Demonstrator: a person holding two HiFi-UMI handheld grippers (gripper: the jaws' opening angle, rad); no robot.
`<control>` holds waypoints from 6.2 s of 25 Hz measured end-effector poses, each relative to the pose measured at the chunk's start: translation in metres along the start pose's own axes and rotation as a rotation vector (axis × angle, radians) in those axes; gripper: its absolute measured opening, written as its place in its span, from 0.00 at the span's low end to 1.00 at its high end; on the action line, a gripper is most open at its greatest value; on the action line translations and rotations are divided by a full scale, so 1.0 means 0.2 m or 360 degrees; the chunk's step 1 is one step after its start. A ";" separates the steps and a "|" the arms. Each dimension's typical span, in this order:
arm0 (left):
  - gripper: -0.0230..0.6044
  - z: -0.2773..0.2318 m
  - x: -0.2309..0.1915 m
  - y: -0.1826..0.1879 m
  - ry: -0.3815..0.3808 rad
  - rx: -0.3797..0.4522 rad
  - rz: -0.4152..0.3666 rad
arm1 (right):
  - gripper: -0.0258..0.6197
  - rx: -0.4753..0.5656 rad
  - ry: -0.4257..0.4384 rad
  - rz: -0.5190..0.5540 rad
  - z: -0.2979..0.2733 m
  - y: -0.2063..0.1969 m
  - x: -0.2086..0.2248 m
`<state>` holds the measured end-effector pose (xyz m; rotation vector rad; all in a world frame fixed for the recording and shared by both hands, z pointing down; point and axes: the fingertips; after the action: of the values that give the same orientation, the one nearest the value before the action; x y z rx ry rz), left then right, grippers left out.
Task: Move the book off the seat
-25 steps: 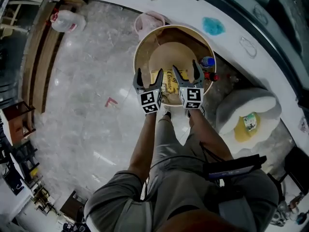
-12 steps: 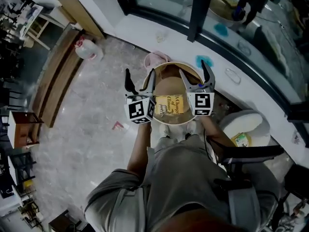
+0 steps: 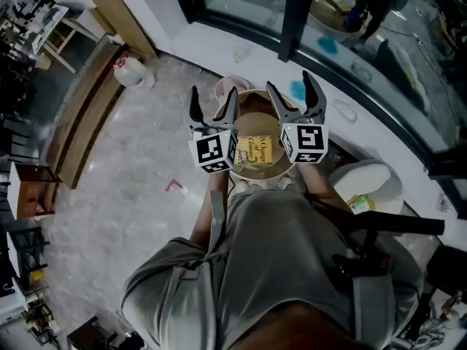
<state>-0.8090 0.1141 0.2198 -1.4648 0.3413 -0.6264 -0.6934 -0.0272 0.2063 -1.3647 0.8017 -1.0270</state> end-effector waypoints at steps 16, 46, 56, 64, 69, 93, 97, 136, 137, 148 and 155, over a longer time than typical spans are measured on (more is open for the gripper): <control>0.62 -0.01 -0.08 -0.07 -0.0151 0.0033 0.0201 | 0.63 -0.0051 -0.0203 0.0002 0.03 -0.04 -0.01; 0.62 0.92 2.29 0.40 -0.1636 0.0222 0.0424 | 0.63 0.0148 -0.1545 -0.0030 2.54 0.25 0.82; 0.62 1.48 2.98 0.54 -0.1917 0.0139 0.0429 | 0.63 0.0281 -0.1699 -0.0177 3.34 0.21 1.04; 0.62 1.54 3.42 0.47 -0.2095 0.0089 0.0417 | 0.63 0.0310 -0.1917 -0.0244 3.71 0.09 1.23; 0.62 1.53 3.73 0.40 -0.2171 0.0063 0.0508 | 0.63 0.0229 -0.2015 -0.0210 3.85 0.09 1.35; 0.62 1.12 4.56 0.20 -0.1977 -0.0155 0.0210 | 0.63 -0.0068 -0.1433 -0.0272 3.82 0.26 2.55; 0.62 1.21 4.60 0.33 -0.1791 -0.0255 0.0145 | 0.63 0.0059 -0.1286 -0.0273 3.88 0.38 2.69; 0.62 1.17 5.40 -1.05 -0.1854 -0.0101 0.0155 | 0.63 -0.0149 -0.1479 -0.0248 4.28 -1.47 3.32; 0.62 1.18 5.43 -1.15 -0.1847 -0.0124 0.0157 | 0.63 -0.0167 -0.1453 -0.0265 4.27 -1.58 3.33; 0.62 1.47 5.71 -2.60 -0.1945 -0.0551 0.0022 | 0.63 -0.0470 -0.1384 -0.0336 4.40 -2.83 3.45; 0.66 1.71 5.79 -3.22 -0.2082 -0.0828 -0.0112 | 0.63 -0.0675 -0.1314 -0.0483 4.51 -3.44 3.43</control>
<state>0.1910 -0.2759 1.0684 -2.0664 -0.6199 0.4809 0.3155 -0.2615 1.0344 -2.1102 0.1848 -0.4224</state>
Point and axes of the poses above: the fingertips, and each gripper's own axes: z backward along the fingers, x to its right, y out of its top, and after that the axes turned 10 degrees about -z, right-handed
